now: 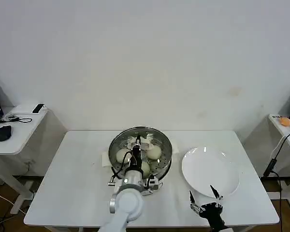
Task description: Take steamed baozi put them in steamer then cover it.
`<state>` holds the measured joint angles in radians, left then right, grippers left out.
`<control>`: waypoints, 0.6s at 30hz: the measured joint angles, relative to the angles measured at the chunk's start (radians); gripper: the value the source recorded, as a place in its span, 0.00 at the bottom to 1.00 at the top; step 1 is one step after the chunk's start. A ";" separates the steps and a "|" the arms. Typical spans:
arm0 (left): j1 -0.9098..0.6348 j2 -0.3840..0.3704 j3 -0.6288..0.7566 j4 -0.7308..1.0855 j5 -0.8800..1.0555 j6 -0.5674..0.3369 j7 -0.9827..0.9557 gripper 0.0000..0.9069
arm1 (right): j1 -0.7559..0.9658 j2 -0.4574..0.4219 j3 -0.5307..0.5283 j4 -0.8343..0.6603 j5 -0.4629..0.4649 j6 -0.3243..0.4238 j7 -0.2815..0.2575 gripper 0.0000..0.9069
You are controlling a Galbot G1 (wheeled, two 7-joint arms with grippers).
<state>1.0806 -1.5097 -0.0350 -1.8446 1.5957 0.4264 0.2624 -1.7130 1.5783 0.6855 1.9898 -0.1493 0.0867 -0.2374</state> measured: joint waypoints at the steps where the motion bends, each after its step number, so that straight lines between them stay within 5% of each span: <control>1: 0.002 0.001 0.003 -0.004 -0.003 -0.001 0.000 1.00 | 0.001 0.000 0.000 0.000 0.000 0.000 0.000 1.00; 18: 0.075 0.050 0.016 -0.128 -0.052 -0.017 -0.013 1.00 | 0.005 -0.001 -0.007 -0.010 -0.002 -0.001 -0.002 1.00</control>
<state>1.1552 -1.4597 -0.0193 -1.9727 1.5433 0.4093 0.2496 -1.7079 1.5771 0.6787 1.9794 -0.1510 0.0859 -0.2396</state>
